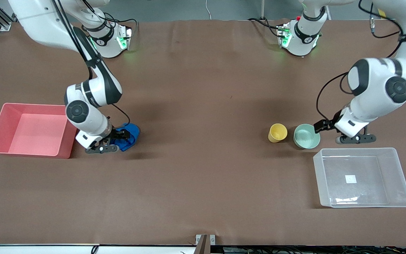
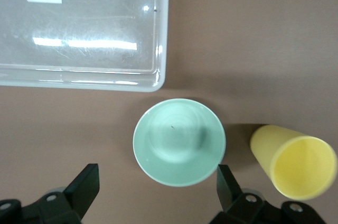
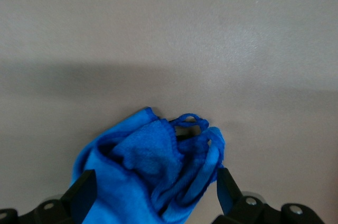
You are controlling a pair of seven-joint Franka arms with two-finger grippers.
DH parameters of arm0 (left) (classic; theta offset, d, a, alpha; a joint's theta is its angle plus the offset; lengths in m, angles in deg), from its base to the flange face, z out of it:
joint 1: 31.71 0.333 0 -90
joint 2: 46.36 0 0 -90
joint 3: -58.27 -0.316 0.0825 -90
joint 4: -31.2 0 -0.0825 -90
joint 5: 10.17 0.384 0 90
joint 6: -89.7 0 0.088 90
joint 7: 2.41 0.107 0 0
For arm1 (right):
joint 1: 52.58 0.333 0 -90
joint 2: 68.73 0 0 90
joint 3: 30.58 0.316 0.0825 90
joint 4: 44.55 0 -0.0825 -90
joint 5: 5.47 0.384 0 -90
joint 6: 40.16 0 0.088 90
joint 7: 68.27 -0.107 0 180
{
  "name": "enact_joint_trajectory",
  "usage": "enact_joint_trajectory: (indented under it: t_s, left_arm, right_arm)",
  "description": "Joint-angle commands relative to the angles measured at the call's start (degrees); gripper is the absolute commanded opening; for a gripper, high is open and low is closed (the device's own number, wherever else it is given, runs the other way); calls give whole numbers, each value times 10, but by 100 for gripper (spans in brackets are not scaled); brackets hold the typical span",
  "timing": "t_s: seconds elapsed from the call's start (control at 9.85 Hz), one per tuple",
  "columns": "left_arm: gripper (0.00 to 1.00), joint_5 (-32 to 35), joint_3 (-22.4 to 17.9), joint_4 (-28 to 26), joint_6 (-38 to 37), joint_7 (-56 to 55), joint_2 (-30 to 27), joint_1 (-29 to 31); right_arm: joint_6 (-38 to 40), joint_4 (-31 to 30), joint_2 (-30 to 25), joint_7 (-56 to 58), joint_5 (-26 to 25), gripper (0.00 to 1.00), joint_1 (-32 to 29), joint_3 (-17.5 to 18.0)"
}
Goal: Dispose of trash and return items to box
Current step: 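Grasp the blue cloth with the right gripper while the left gripper grasps the green bowl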
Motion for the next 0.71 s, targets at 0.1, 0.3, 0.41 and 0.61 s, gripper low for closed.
enact_joint_trajectory:
  t_s: [0.1, 0.3, 0.41, 0.61]
  left_arm:
    - [98, 11, 5, -16, 62, 26, 66, 24]
    - [96, 11, 5, -17, 88, 26, 95, 24]
    - [90, 11, 5, -17, 100, 26, 108, 24]
    - [58, 11, 5, -17, 112, 26, 125, 24]
  right_arm:
    - [-66, -31, 7, -29, -28, 100, -9, 1]
    - [-80, -34, 17, -41, -29, 100, -3, 1]
    - [-93, -37, 20, -40, -33, 90, -5, 0]
    - [-98, -37, 25, -41, -34, 30, -8, 0]
